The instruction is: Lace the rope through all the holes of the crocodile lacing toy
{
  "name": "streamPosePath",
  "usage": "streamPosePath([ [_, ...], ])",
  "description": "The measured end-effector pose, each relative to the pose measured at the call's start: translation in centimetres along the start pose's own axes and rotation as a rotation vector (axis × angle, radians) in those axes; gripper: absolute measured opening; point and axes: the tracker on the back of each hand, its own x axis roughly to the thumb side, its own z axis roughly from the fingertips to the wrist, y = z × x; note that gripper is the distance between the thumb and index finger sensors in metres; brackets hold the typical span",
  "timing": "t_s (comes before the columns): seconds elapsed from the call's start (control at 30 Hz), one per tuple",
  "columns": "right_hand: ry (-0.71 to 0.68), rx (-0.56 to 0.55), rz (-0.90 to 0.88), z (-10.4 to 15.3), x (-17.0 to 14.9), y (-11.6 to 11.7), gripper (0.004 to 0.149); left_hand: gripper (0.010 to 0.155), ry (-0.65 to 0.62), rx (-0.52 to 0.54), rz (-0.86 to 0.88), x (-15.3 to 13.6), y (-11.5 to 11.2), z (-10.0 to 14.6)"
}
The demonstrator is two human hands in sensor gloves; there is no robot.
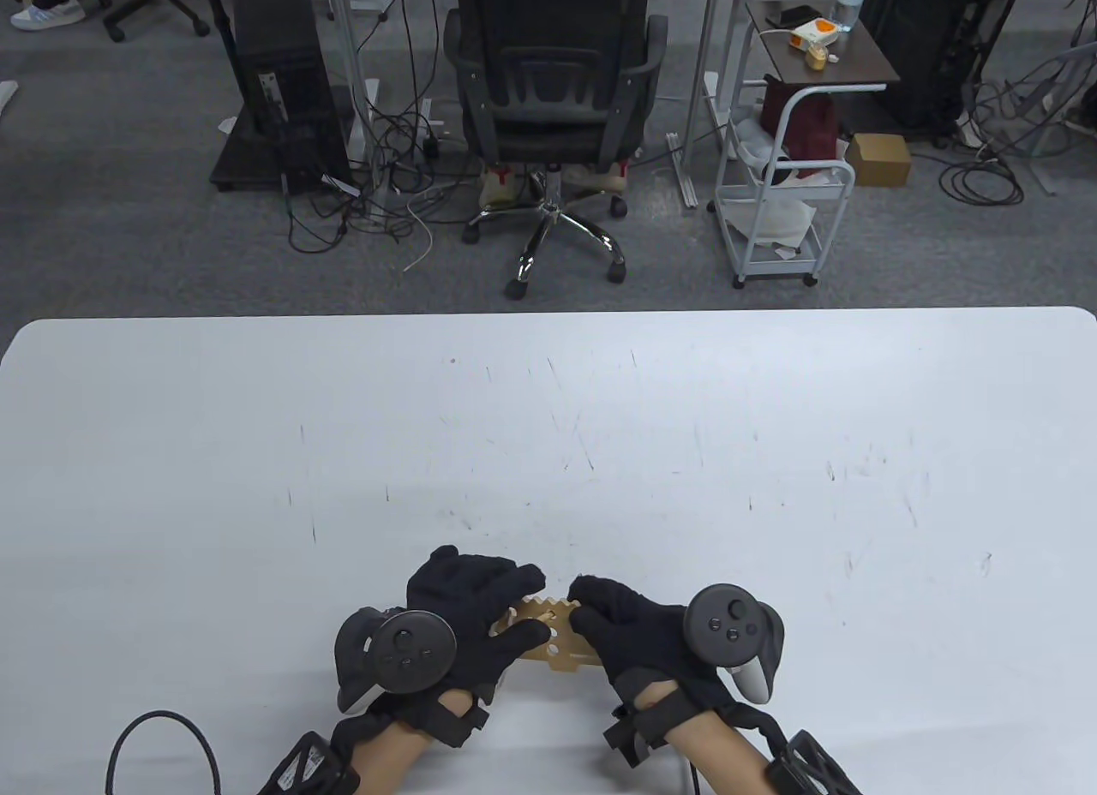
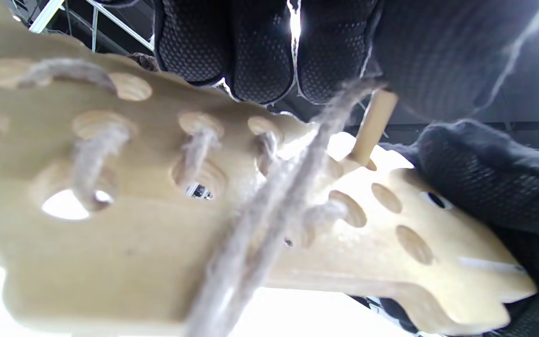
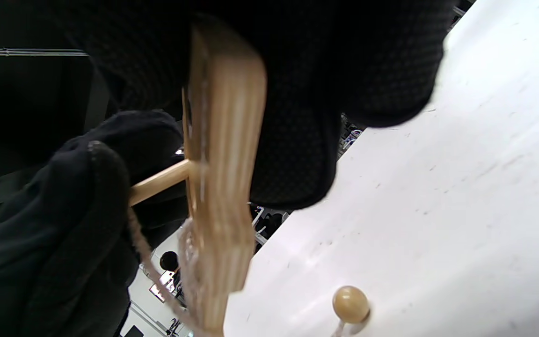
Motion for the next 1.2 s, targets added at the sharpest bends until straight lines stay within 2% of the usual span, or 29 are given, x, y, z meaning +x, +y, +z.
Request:
streamPosePath([
  [0.53,-0.104,0.091,-0.057,0.0,0.8,0.9,0.054,0.065,0.053,-0.013,-0.037,-0.2,-0.2,-0.2],
  [0.83,-0.020,-0.011,-0.063,0.0,0.3,-0.3,0.050,0.065,0.043,0.056,-0.063,0.0,0.8,0.2],
  [1.2,0.020,-0.069,-0.070,-0.1,-0.1,-1.6,0.049,0.060,0.109,0.162,-0.033,-1.7,2.9,0.5],
])
